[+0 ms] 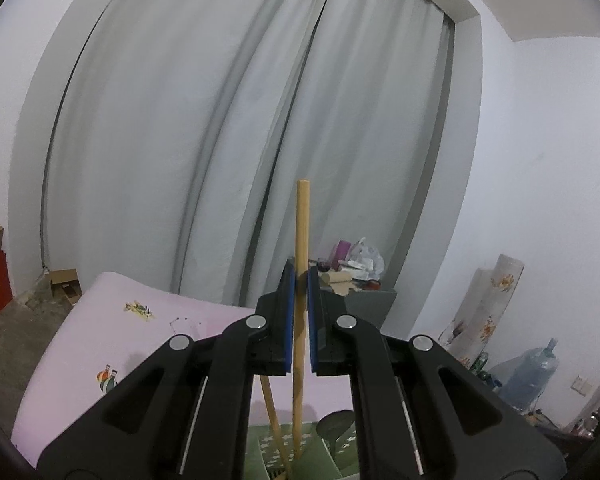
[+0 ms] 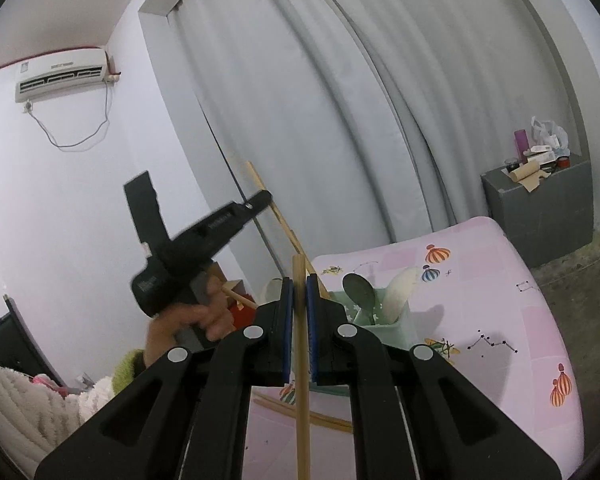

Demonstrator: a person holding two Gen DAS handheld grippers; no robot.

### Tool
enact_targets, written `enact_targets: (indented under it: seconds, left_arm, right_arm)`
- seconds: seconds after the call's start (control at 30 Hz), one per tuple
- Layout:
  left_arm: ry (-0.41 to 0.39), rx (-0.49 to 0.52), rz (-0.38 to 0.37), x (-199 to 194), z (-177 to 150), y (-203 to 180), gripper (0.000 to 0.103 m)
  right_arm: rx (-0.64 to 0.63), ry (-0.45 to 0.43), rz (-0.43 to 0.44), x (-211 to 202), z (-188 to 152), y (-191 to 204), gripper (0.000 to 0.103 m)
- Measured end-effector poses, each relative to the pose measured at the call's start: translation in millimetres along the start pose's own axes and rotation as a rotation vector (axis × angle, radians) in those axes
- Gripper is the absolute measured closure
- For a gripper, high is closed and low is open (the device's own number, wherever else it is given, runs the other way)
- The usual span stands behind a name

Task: Organize utensils
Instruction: 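Lower the left tool's chopstick into the holder and open the left tool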

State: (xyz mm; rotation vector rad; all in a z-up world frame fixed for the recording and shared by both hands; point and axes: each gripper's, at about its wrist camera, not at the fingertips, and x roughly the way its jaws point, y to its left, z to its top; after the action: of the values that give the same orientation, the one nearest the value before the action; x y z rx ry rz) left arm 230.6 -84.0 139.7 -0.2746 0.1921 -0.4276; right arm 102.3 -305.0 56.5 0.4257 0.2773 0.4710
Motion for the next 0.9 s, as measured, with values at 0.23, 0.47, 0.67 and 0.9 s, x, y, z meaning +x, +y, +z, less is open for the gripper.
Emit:
enact_targets:
  seconds: [0.23,0.47,0.67,0.9]
  left_arm:
    - [0.034,-0.005,0.005,8.8,-17.9,0.7,0.098]
    - [0.062,-0.041,-0.05,-0.9,-25.2,6.7,0.075]
    - [0.072,-0.049,-0.073,-19.9,-19.7,1.2,0.061]
    - [0.087,-0.011,-0.109,-61.8,-17.3,-7.8,0.035]
  right_arm:
    - [0.005,0.008,0.001,-1.7,0.5,-2.6,0.096]
    - [0.0,0.01,-0.002,-2.7,2.7,-0.2,0.096]
    - [-0.007,0.008,-0.007,-3.5,3.0,3.4,0.096]
    - [-0.011,-0.006,-0.011,-3.0,8.4,4.9,0.096]
